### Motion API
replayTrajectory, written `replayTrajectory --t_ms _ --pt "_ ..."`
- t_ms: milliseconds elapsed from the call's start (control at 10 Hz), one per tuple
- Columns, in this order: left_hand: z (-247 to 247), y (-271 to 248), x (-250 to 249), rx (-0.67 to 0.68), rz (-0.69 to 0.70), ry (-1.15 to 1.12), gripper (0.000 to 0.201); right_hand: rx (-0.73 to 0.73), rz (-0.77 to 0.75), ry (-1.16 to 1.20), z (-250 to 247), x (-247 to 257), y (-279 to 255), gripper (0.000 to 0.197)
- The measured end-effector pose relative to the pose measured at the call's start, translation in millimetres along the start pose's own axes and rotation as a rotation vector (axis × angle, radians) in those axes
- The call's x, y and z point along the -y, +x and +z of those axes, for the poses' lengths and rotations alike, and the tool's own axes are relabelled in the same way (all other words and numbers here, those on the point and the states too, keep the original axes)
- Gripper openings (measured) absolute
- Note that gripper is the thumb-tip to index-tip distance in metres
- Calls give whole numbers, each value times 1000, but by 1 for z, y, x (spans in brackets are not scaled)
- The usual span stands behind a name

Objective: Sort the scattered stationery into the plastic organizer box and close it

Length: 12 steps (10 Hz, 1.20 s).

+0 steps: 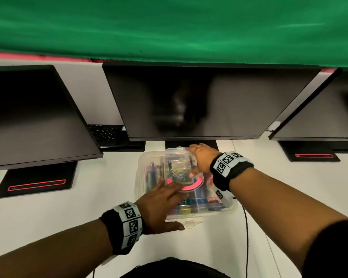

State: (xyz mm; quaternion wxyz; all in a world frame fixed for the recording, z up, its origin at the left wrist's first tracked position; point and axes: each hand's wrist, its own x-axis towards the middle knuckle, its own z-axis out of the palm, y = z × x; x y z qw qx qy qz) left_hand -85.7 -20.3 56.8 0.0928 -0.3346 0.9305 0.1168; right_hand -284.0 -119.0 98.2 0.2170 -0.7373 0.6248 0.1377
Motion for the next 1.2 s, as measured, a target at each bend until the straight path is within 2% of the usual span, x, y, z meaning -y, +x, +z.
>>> replayTrajectory --t_ms 100,300,600,1000,1100,1200 --pt "2 6 1 6 -35 -6 83 46 53 -8 -2 -6 6 113" --pt "6 8 -2 -40 -57 2 79 94 54 7 -7 -7 14 110" --pt "16 6 3 -137 31 59 71 113 36 -27 -7 -6 19 104" --pt "15 2 5 -159 1 77 76 34 40 -46 5 -13 7 104" --pt "11 -9 5 -216 -27 -13 65 -76 4 128 16 -27 -18 82" --pt "30 -48 22 -343 -154 -108 49 -235 9 304 39 -57 -65 38"
